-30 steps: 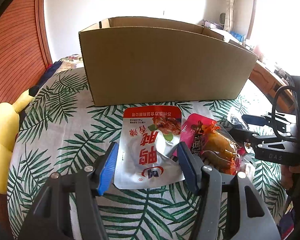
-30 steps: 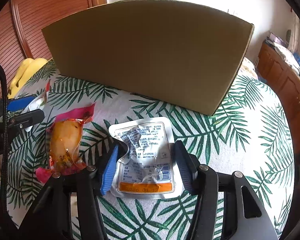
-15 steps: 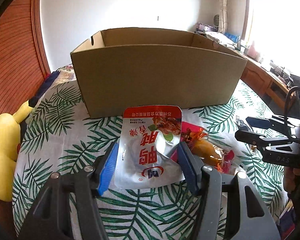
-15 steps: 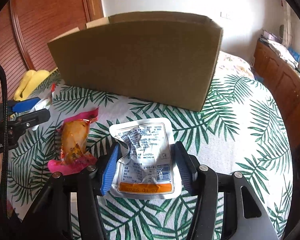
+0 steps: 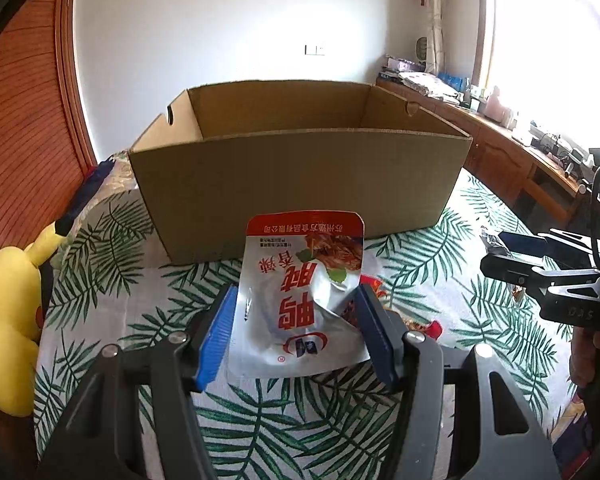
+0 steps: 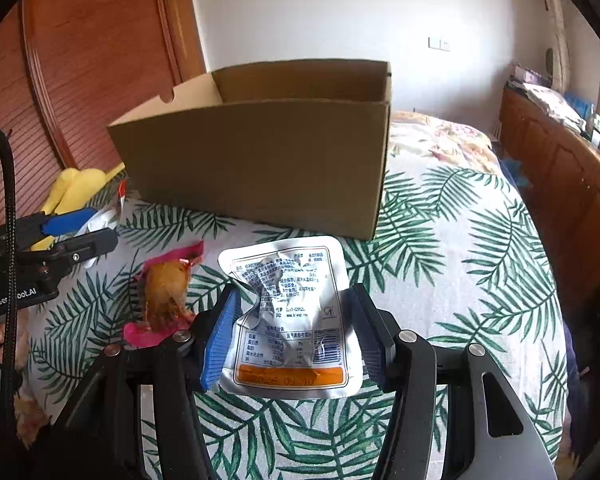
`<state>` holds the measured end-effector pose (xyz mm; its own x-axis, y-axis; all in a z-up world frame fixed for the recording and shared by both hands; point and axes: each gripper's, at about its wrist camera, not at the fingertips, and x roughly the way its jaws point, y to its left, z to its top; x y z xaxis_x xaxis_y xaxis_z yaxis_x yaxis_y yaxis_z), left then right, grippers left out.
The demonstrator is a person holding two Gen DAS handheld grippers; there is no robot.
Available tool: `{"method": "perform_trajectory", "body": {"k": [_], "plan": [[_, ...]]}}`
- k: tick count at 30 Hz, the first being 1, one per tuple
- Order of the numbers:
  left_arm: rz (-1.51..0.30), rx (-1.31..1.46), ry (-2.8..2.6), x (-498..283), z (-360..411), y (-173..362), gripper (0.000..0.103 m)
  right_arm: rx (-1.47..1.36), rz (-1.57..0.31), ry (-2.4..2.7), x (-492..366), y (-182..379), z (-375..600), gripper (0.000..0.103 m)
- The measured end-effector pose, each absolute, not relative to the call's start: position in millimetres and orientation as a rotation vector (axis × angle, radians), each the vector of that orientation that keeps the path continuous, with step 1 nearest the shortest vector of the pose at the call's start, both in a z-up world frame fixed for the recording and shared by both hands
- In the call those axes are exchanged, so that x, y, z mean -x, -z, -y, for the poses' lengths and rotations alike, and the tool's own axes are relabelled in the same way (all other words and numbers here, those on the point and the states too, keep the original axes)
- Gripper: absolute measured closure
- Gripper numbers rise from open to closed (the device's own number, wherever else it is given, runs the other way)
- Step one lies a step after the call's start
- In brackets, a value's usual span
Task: Organize snacks
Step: 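Lift both held packs and carry them over the cardboard box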
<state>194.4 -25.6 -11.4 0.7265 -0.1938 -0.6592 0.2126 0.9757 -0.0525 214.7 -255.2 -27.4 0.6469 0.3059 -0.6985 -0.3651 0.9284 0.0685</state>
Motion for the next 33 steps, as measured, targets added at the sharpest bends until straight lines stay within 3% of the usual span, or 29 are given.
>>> {"method": "perform_trajectory", "body": {"k": [21, 33], "plan": [[-0.559, -0.095, 0.249, -242.8, 42.9, -59.3, 0.044, 0.134, -0.6, -0.412, -260.2, -50.6, 233.6, 0.046], [-0.547, -0.085, 0.238, -299.3, 37.8, -64.8, 0.044, 0.136, -0.573, -0.442, -308.3, -59.9, 215.8, 0.046]]}}
